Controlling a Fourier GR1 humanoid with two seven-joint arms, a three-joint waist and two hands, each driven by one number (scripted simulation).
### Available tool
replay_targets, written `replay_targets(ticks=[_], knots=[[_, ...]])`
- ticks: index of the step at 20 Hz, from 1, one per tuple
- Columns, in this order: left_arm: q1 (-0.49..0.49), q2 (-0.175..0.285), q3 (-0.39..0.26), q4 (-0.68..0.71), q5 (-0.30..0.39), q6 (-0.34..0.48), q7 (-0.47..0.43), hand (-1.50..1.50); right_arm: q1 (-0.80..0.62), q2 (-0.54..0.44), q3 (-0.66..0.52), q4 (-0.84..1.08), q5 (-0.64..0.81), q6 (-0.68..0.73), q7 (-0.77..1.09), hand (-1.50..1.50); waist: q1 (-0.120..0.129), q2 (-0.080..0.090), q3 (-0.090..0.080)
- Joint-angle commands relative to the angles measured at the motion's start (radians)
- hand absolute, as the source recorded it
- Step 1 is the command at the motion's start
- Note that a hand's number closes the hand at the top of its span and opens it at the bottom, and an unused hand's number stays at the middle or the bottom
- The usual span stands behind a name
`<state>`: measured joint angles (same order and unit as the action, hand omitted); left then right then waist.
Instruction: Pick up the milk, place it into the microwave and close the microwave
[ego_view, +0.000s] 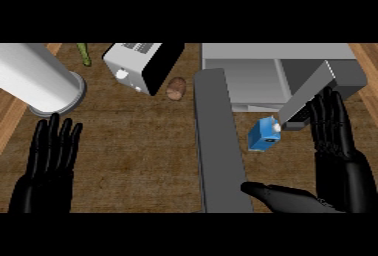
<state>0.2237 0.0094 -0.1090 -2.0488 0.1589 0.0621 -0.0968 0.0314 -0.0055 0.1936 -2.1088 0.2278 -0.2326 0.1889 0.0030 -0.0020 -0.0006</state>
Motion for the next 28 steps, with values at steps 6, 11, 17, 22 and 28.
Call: replay_targets(ticks=[6, 11, 17, 22, 28], knots=[[0.248, -0.005, -0.076, -0.063, 0.015, -0.055, -0.129, -1.5, 0.015, -0.003, -0.058, 0.159, -0.057, -0.015, -0.103, -1.5, 0.007, 0.001, 0.001], [0.22, 0.01, -0.072, -0.004, 0.025, -0.063, -0.179, -1.5, 0.055, 0.005, -0.028, 0.265, -0.108, -0.028, -0.222, -1.5, 0.002, 0.002, 0.001], [0.342, 0.002, -0.141, 0.016, -0.014, -0.074, -0.295, -1.5, 0.005, 0.006, -0.085, 0.422, -0.184, -0.054, -0.334, -1.5, 0.006, 0.002, 0.001], [0.418, 0.005, -0.155, 0.037, -0.014, -0.103, -0.404, -1.5, 0.032, 0.006, -0.056, 0.544, -0.199, -0.19, -0.459, -1.5, 0.009, 0.001, 0.001], [0.444, 0.02, -0.158, -0.015, 0.002, -0.1, -0.373, -1.5, -0.073, -0.017, -0.2, 0.766, -0.244, -0.163, -0.552, -1.5, 0.008, 0.002, 0.001]])
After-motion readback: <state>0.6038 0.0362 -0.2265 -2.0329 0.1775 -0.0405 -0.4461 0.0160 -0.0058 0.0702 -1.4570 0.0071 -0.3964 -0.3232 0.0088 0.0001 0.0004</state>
